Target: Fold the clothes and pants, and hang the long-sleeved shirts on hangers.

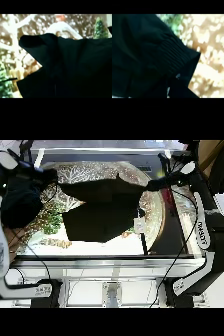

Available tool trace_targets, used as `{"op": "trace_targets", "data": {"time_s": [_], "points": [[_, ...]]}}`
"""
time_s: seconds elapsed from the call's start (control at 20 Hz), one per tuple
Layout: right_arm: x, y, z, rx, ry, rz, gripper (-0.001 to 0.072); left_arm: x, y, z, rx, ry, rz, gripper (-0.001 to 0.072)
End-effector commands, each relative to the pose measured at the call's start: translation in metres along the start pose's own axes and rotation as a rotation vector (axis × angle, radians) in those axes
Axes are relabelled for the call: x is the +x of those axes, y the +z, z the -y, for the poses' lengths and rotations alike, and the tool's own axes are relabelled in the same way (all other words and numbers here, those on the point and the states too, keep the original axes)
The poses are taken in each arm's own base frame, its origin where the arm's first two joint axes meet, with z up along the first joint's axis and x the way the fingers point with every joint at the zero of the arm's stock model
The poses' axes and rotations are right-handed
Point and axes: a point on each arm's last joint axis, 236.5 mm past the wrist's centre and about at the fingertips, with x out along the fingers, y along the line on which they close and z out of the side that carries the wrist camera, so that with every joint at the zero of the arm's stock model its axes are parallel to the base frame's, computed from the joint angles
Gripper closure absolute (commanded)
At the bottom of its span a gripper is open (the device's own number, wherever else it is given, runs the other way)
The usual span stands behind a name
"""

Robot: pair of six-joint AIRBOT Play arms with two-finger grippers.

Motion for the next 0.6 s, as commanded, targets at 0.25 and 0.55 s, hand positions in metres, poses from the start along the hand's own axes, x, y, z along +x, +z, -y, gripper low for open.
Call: {"op": "trace_targets", "data": {"time_s": [0.25, 0.55], "points": [[0.018, -0.108, 0.004, 0.035, -0.026, -0.244, 0.0694, -0.023, -0.204, 0.011, -0.125, 0.003, -0.239, 0.0701], [0.056, -0.115, 0.042, 0.106, -0.111, -0.235, 0.0694, 0.000, -0.271, 0.003, -0.177, 0.010, -0.369, 0.0701]]}}
